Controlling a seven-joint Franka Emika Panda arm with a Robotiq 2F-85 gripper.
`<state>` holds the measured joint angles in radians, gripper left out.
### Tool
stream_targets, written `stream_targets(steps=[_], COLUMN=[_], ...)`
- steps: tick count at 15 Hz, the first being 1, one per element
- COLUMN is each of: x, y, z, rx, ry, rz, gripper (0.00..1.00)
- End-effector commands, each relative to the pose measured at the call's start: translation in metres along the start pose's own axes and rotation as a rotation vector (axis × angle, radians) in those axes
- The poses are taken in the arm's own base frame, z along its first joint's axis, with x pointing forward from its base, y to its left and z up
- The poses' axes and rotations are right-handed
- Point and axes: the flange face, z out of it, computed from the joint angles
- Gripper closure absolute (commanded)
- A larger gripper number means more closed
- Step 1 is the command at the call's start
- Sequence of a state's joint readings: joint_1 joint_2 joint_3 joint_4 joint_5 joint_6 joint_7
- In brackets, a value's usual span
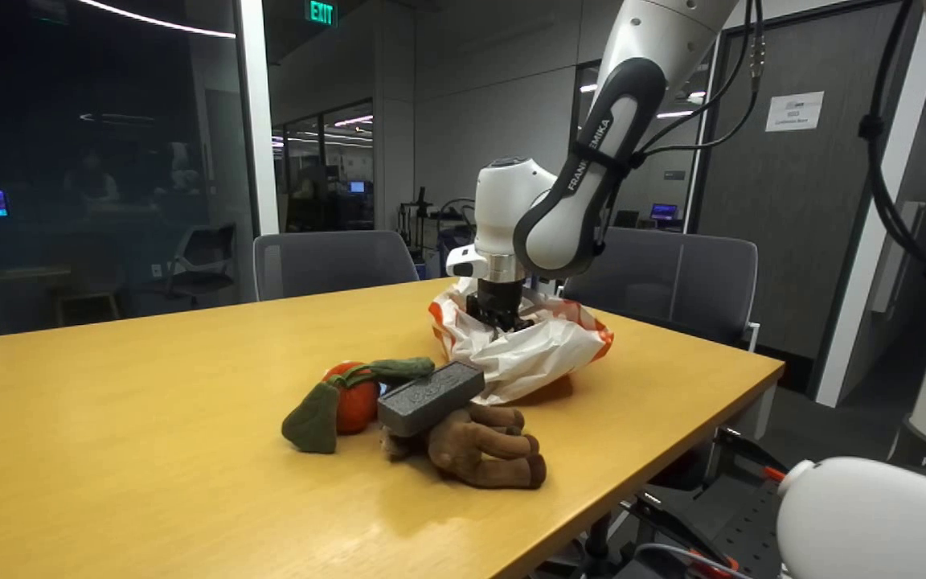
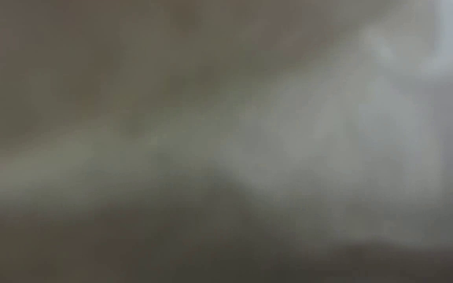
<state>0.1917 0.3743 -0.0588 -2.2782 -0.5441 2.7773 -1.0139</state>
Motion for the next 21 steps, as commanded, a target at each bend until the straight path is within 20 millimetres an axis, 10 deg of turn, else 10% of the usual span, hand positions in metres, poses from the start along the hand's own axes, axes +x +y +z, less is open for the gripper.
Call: stream_targets(steps=[1,7,11,12,13,21], x=[-0.001,-0.008,-0.014,-0.014,-0.014,-0.038], y=[0.016,0.011,0.004,0.002,-0.002,-0.011], z=[0.005,-0.023,-0.039,-0.043,-0.048,-0.053], rx=[0.042,0.142,0.16,0.167,0.184,0.196], ry=[-0.049,-0.144,-0.203,-0.211,-0.204,-0.199], rz=[0.006,0.036,0.046,0.047,0.047,0.052], gripper=[0.42,0.89,0.99,0.95,0.71,0.23])
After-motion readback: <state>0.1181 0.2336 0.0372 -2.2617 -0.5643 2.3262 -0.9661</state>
